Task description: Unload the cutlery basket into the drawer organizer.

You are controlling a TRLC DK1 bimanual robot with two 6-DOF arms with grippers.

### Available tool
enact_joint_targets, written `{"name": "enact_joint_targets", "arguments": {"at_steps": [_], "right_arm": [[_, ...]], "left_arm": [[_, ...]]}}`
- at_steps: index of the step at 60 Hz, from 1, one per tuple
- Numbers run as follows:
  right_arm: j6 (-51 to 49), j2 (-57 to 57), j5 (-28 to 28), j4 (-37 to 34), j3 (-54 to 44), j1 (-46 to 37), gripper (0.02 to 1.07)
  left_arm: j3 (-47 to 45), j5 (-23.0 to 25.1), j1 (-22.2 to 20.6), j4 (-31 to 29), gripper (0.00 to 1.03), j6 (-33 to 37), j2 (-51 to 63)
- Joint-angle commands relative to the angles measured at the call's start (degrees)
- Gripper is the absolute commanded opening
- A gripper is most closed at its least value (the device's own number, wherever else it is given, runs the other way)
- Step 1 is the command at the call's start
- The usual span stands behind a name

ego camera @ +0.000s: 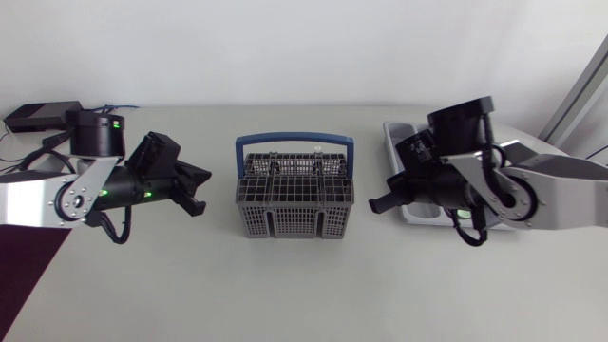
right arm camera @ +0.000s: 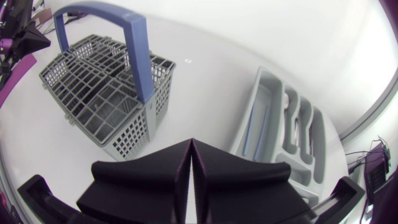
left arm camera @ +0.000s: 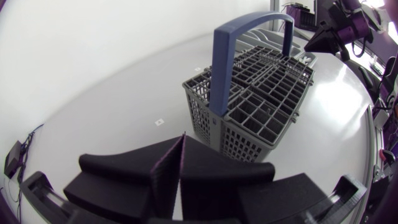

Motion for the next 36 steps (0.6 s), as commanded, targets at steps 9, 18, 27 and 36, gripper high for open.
{"name": "enact_joint_targets", "arguments": {"at_steps": [9,18,27,36], "right_arm": [[-2.56,-14.53,3.71,-1.35,-6.16,-1.76,0.07],[-3.70,-23.05,4.33,-2.93,-9.68,-3.69,0.31],[-4.93,-30.52,4.33,-5.48,-12.14,-6.33,0.79],[-6.16,-37.29,4.24,-7.50,-13.90,-8.35,1.03]], "left_arm": [[-5.19,1.16,3.38,-1.92,0.23,1.02,-10.75],[-7.83,1.43,6.11,-3.50,0.37,0.93,-17.16],[-10.81,1.52,7.60,-5.26,0.86,0.49,-24.37],[-11.96,1.52,9.27,-9.04,0.99,0.23,-32.19]]}}
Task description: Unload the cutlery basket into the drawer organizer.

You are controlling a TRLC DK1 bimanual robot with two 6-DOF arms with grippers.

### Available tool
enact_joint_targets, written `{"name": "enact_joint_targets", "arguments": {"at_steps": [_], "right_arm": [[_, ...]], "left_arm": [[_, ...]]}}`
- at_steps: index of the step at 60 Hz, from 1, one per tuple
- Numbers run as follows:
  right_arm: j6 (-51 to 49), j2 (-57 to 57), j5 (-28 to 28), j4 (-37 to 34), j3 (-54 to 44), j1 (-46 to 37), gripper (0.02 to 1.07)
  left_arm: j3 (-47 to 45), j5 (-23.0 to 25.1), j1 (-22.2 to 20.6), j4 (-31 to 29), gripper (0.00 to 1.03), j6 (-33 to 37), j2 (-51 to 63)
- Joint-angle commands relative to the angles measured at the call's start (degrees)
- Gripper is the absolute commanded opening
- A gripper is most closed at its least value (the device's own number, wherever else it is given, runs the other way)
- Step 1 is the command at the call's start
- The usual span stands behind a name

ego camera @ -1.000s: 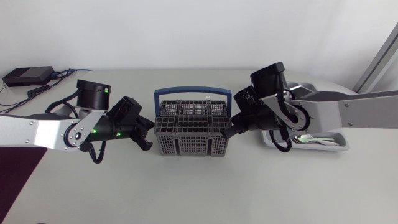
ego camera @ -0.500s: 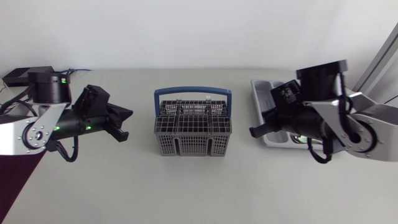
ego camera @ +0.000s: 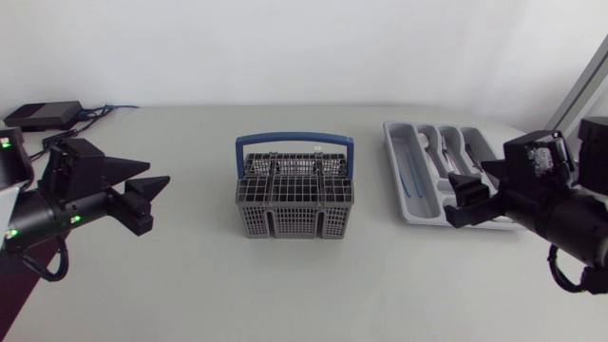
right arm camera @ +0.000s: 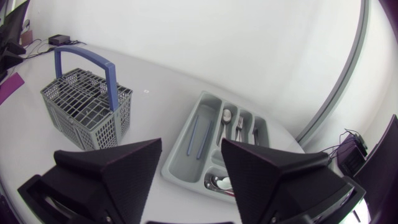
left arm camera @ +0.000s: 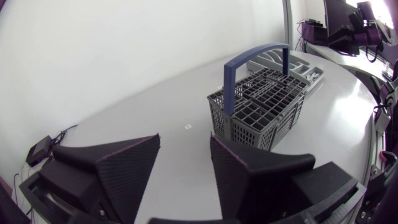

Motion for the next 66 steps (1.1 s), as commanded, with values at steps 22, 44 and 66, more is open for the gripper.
{"name": "enact_joint_targets", "arguments": {"at_steps": [22,44,66], "right_arm": [[-4.98,-12.00,0.24,-2.92,-5.59,-5.97,1.03],[-7.53,-19.03,0.59,-2.22,-8.13,-7.91,1.03],[-7.97,-25.89,0.85,0.42,-12.79,-9.67,1.03]], "left_arm": [[-5.09,2.25,8.90,-4.88,0.99,-1.13,-12.90],[-7.47,3.48,11.36,-3.92,0.99,-5.18,-19.14],[-10.63,4.62,10.92,1.27,0.99,-8.87,-21.77]]}}
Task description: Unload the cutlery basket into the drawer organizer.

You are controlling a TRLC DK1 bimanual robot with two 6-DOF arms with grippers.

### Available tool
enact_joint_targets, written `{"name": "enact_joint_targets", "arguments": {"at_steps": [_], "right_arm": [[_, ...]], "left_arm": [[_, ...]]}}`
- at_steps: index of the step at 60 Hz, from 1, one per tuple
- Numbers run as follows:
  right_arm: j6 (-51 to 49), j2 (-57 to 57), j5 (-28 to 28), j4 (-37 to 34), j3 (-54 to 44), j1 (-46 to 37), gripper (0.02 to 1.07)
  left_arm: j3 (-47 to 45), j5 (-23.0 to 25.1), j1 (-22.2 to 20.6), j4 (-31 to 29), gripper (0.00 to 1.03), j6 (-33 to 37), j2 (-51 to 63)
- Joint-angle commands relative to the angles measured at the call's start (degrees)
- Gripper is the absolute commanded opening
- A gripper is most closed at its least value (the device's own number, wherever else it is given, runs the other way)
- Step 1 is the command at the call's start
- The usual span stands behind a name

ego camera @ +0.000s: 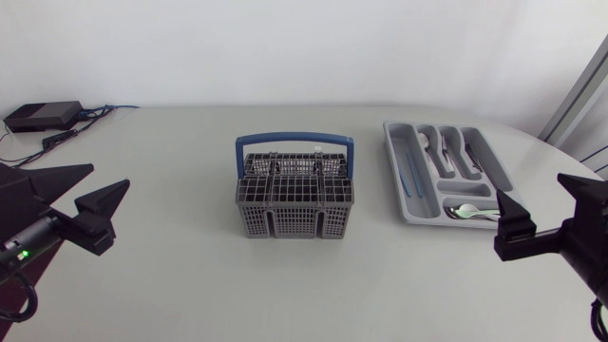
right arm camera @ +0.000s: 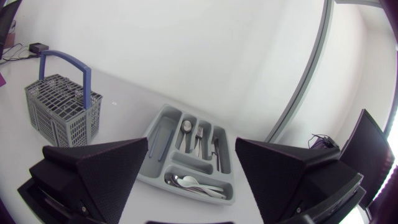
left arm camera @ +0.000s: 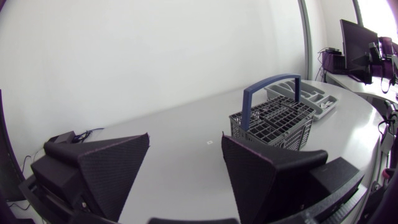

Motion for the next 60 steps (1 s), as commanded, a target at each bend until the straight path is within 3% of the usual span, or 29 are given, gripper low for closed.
{"name": "enact_joint_targets", "arguments": {"at_steps": [1,13,22,27,60], "right_arm": [[-1.13,-1.41,0.40,0.97,-1.67,-0.68,1.03],[-1.13,-3.87,0.48,1.23,-3.51,-1.30,1.03],[-1.04,-6.25,0.57,1.41,-5.36,-1.74,1.03],[-0.97,-7.29,0.49,1.30,-5.81,-2.03,1.03],[11.24,-13.39,-5.92,6.58,-13.55,-4.39,1.03]], "left_arm": [[-1.80,0.20,0.08,1.47,0.99,-1.94,-0.59],[-2.94,-1.73,-0.10,4.10,0.99,-3.79,-0.51],[-4.61,-5.33,-2.56,6.65,0.99,-5.10,-0.68],[-5.85,-7.86,-2.63,7.99,0.99,-9.47,-2.65],[-13.65,-19.76,-8.48,2.55,0.99,-14.19,-19.32]]}}
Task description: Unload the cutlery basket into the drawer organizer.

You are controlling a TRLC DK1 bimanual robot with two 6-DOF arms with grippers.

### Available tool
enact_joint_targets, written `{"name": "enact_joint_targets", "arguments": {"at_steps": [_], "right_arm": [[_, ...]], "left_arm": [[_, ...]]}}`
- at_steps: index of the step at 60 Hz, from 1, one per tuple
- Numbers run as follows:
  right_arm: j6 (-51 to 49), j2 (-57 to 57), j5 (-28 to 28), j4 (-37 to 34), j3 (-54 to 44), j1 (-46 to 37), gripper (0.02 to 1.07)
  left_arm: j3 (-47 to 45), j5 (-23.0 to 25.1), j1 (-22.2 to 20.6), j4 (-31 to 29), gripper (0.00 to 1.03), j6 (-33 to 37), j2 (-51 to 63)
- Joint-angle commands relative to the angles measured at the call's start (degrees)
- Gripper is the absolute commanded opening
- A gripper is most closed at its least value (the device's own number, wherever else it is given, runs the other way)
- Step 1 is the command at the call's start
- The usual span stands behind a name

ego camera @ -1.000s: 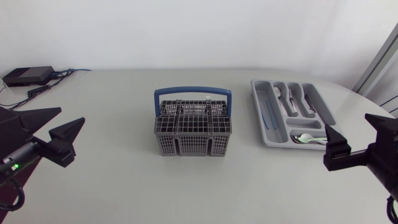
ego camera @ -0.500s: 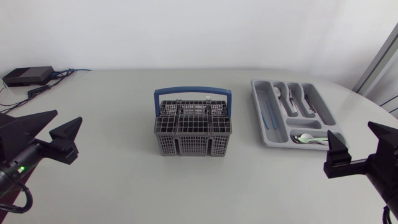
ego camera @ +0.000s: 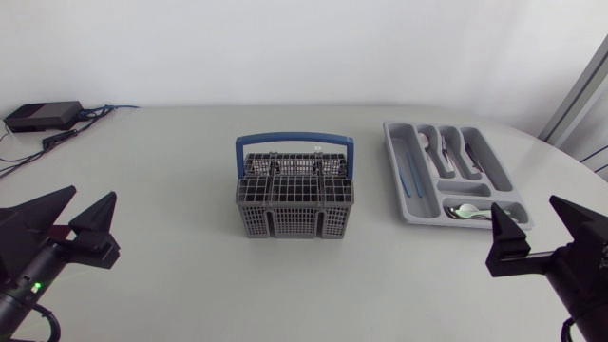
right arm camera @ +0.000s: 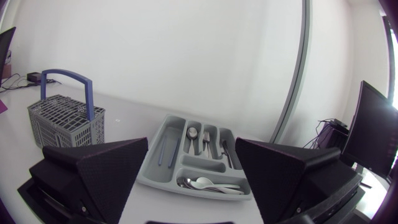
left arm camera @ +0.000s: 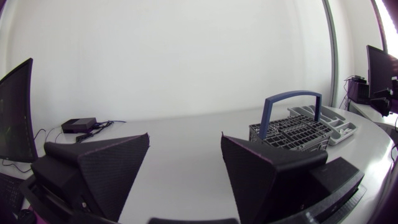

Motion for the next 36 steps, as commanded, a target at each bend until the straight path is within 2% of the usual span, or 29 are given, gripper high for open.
{"name": "enact_joint_targets", "arguments": {"at_steps": [1,22,36], "right_arm": [[3.57,-1.11,-0.95,1.26,-2.43,-0.66,1.03],[11.64,-5.15,-5.19,4.75,-7.55,-2.22,1.03],[11.64,-5.15,-5.19,4.75,-7.55,-2.22,1.03]], "left_arm": [[-2.44,-1.61,-1.11,-0.81,0.99,-2.36,-2.68],[-7.60,-9.48,-4.97,-4.40,0.99,-5.48,-13.69],[-7.60,-9.48,-4.97,-4.40,0.99,-5.48,-13.69]]}}
